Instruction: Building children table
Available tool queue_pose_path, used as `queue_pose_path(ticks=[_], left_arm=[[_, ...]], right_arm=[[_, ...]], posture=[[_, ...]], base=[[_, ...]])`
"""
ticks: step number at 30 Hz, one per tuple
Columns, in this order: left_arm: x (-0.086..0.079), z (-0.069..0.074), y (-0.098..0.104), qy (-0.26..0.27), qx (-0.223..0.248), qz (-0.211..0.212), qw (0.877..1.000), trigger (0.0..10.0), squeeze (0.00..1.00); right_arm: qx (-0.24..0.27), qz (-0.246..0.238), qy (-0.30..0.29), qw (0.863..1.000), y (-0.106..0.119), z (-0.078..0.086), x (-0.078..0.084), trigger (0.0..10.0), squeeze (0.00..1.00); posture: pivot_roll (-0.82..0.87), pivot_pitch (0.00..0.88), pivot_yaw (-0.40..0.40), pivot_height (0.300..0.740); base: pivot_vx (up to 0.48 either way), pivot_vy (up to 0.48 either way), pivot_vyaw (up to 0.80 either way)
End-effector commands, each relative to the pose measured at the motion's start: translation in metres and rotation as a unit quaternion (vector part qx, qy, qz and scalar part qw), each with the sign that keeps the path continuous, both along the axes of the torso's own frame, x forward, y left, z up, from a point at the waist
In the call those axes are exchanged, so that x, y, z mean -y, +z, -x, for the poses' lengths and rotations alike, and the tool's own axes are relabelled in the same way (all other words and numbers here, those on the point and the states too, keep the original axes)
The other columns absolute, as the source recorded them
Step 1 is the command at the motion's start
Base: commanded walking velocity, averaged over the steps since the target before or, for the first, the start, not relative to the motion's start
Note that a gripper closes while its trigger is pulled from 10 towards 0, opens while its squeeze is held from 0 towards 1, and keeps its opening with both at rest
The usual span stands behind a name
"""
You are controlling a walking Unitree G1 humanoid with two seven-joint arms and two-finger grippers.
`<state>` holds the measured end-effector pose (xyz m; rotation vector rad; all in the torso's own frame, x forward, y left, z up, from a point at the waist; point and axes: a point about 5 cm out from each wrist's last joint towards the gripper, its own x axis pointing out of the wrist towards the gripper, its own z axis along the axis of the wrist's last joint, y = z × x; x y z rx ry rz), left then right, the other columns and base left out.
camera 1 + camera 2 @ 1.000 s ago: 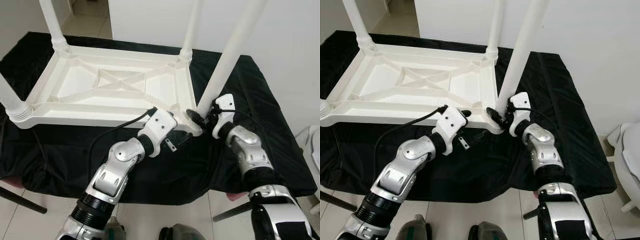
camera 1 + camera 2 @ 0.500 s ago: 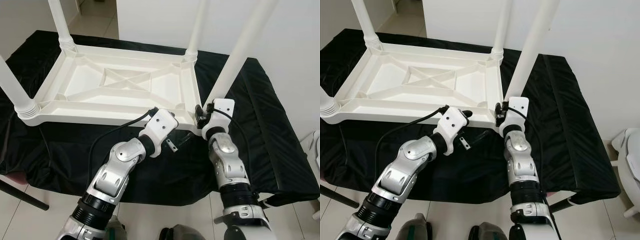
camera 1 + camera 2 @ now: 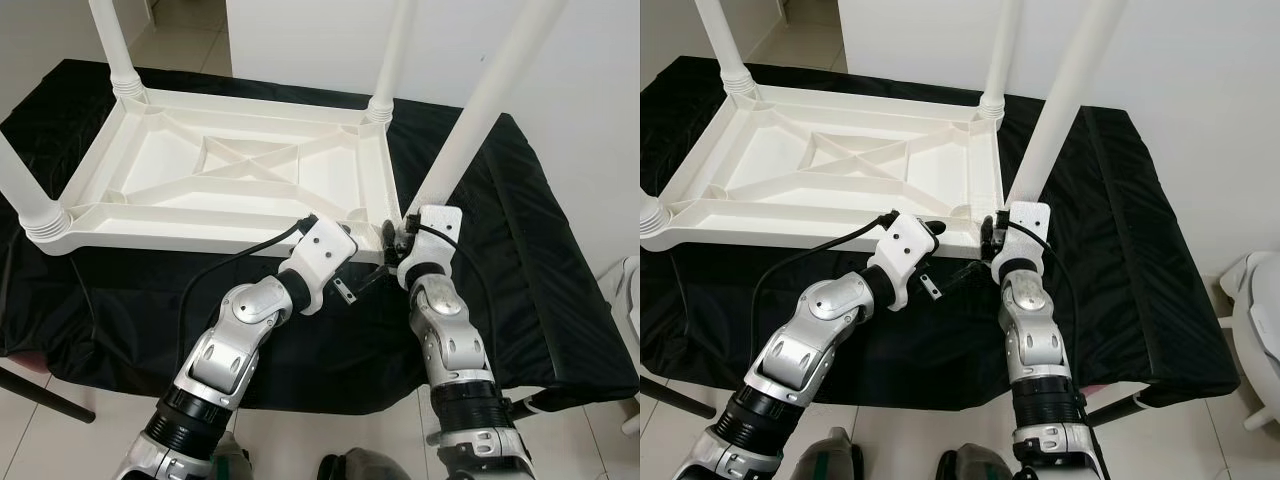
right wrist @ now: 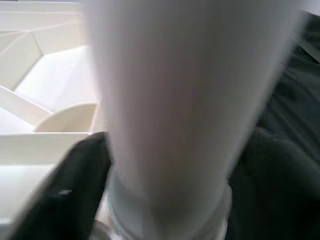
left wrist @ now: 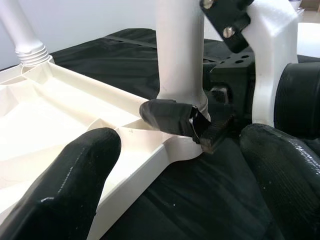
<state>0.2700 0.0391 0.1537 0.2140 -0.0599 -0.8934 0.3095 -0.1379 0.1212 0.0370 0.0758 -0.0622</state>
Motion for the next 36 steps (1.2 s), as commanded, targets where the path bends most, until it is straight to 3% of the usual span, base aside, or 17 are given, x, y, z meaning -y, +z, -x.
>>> queue_pose_path(ticks=[1, 5, 6, 7, 8, 9, 13, 15, 16, 18, 20, 21, 27, 28, 29, 30, 36], left_arm=[[0.000, 0.000, -0.003, 0.012, 0.000, -0.002, 1.000, 10.0, 0.00], [0.000, 0.000, -0.003, 0.011, 0.000, -0.002, 1.000, 10.0, 0.00], [0.000, 0.000, -0.002, 0.010, 0.000, -0.002, 1.000, 10.0, 0.00], [0.001, 0.000, -0.002, 0.010, 0.000, -0.002, 1.000, 10.0, 0.00], [0.001, 0.000, -0.002, 0.010, 0.000, -0.002, 1.000, 10.0, 0.00], [0.001, 0.000, -0.002, 0.009, 0.001, -0.003, 1.000, 10.0, 0.00], [0.000, -0.001, -0.002, 0.008, 0.002, -0.004, 1.000, 10.0, 0.00], [0.000, -0.001, -0.001, 0.008, 0.004, -0.005, 1.000, 10.0, 0.00], [0.000, -0.001, -0.001, 0.008, 0.004, -0.005, 1.000, 10.0, 0.00], [0.000, -0.001, -0.001, 0.009, 0.005, -0.005, 1.000, 10.0, 0.00], [0.000, -0.001, -0.001, 0.009, 0.005, -0.005, 1.000, 10.0, 0.00], [-0.001, -0.001, 0.000, 0.009, 0.005, -0.006, 1.000, 10.0, 0.00], [-0.002, -0.002, 0.000, 0.010, 0.006, -0.007, 1.000, 10.0, 0.00], [-0.003, -0.002, 0.000, 0.011, 0.007, -0.007, 1.000, 10.0, 0.00], [-0.003, -0.002, 0.000, 0.011, 0.007, -0.007, 1.000, 10.0, 0.00], [-0.003, -0.003, 0.001, 0.013, 0.008, -0.007, 1.000, 10.0, 0.00], [-0.003, -0.003, 0.001, 0.016, 0.007, -0.005, 1.000, 10.0, 0.00]], right_arm=[[0.030, -0.012, 0.015, 0.999, 0.010, -0.003, 0.009, 10.0, 1.00], [0.049, -0.020, 0.060, 0.997, 0.017, -0.008, 0.013, 10.0, 1.00], [0.050, -0.024, 0.098, 0.994, 0.018, -0.010, 0.013, 10.0, 1.00], [0.053, -0.018, 0.144, 0.988, 0.020, -0.011, 0.014, 10.0, 0.25], [0.053, -0.018, 0.144, 0.988, 0.020, -0.011, 0.014, 10.0, 0.25], [0.054, -0.013, 0.173, 0.983, 0.021, -0.012, 0.015, 10.0, 0.00], [0.053, 0.010, 0.253, 0.966, 0.022, -0.012, 0.015, 10.0, 0.00], [0.041, 0.028, 0.325, 0.944, 0.019, -0.013, 0.015, 10.0, 0.00], [0.041, 0.028, 0.325, 0.944, 0.019, -0.013, 0.015, 10.0, 0.00], [0.034, 0.040, 0.370, 0.928, 0.016, -0.013, 0.016, 10.0, 0.00], [0.034, 0.040, 0.370, 0.928, 0.016, -0.013, 0.016, 10.0, 0.00], [0.021, 0.045, 0.405, 0.913, 0.013, -0.015, 0.017, 10.0, 0.00], [0.009, 0.063, 0.431, 0.900, 0.012, -0.021, 0.021, 10.0, 0.00], [0.007, 0.069, 0.431, 0.900, 0.012, -0.024, 0.025, 4.8, 0.00], [0.007, 0.069, 0.431, 0.900, 0.012, -0.024, 0.025, 4.8, 0.00], [0.002, 0.070, 0.431, 0.900, 0.012, -0.026, 0.028, 0.0, 0.00], [-0.012, 0.060, 0.437, 0.897, 0.008, -0.026, 0.035, 0.0, 0.00]], posture=[[-0.01, 0.000, -0.085, 0.740], [-0.01, 0.000, -0.084, 0.740], [-0.01, 0.000, -0.084, 0.740], [-0.01, 0.000, -0.083, 0.740], [-0.01, 0.000, -0.083, 0.740], [-0.01, 0.000, -0.083, 0.740], [-0.01, 0.000, -0.082, 0.740], [0.00, 0.000, -0.082, 0.740], [0.00, 0.000, -0.082, 0.740], [0.00, 0.000, -0.077, 0.740], [0.00, 0.000, -0.077, 0.740], [0.01, 0.000, -0.073, 0.740], [0.01, 0.000, -0.074, 0.740], [0.01, 0.000, -0.074, 0.740], [0.01, 0.000, -0.074, 0.740], [0.02, 0.000, -0.075, 0.740], [0.02, 0.000, -0.076, 0.740]], base=[[0.000, 0.000, 0.00], [0.000, 0.000, 0.00], [0.000, 0.000, 0.00], [0.000, 0.000, 0.00], [0.000, 0.000, 0.00], [0.000, 0.000, 0.00], [0.000, 0.000, 0.00], [0.000, 0.000, 0.00], [0.000, 0.000, 0.00], [0.000, 0.000, 0.00], [0.000, 0.000, 0.00], [0.000, 0.000, 0.00], [0.000, 0.000, 0.00], [0.000, 0.000, 0.00], [0.000, 0.000, 0.00], [0.000, 0.000, 0.00], [0.000, 0.000, 0.00]])
